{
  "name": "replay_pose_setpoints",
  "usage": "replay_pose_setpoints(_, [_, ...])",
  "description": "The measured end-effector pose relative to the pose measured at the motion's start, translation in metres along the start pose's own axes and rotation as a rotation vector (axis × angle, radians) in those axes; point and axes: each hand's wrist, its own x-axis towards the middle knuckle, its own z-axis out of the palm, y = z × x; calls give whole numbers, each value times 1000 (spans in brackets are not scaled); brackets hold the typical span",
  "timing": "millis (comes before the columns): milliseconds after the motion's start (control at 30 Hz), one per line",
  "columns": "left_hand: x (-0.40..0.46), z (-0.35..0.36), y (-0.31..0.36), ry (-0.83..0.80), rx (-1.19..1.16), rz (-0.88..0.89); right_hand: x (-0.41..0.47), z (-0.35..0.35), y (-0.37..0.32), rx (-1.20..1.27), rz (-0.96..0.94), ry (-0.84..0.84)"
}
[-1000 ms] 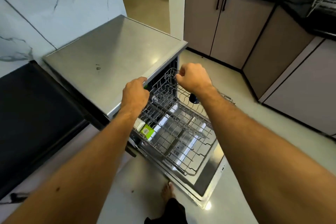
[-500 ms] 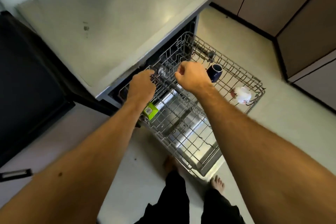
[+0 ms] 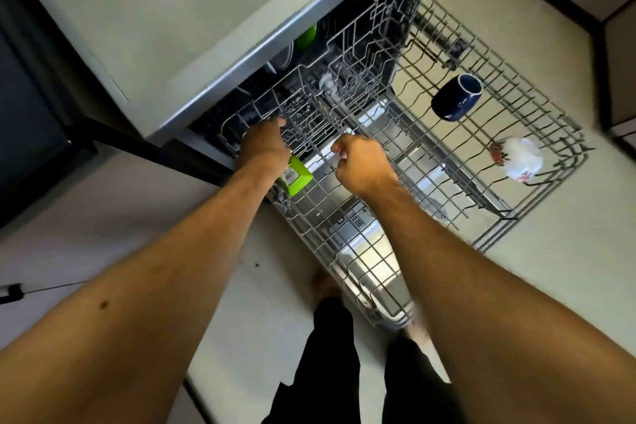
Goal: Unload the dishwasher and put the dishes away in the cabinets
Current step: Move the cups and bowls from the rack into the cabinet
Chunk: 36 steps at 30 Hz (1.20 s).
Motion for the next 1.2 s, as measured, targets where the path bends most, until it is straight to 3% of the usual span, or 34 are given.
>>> replay_pose_setpoints(300, [21, 30, -24, -12, 56, 50, 12, 52, 8, 26, 2, -72])
replay_pose_setpoints(467, [20, 39, -13, -65, 16, 79, 9, 37, 17, -30, 20, -20])
replay_pose_setpoints(700, [23, 50, 60, -101, 5, 191, 10, -32, 65, -75, 196, 173])
replay_pose_setpoints(867, [27, 80, 118, -188, -144, 248, 9, -70, 117, -81, 320, 298])
replay_pose_setpoints(1033, [37, 113, 182, -205, -222, 311, 1, -99, 175, -30, 429, 330])
replay_pose_setpoints(1200, [57, 151, 245, -210, -305, 302, 3, -114, 211, -16, 416, 293])
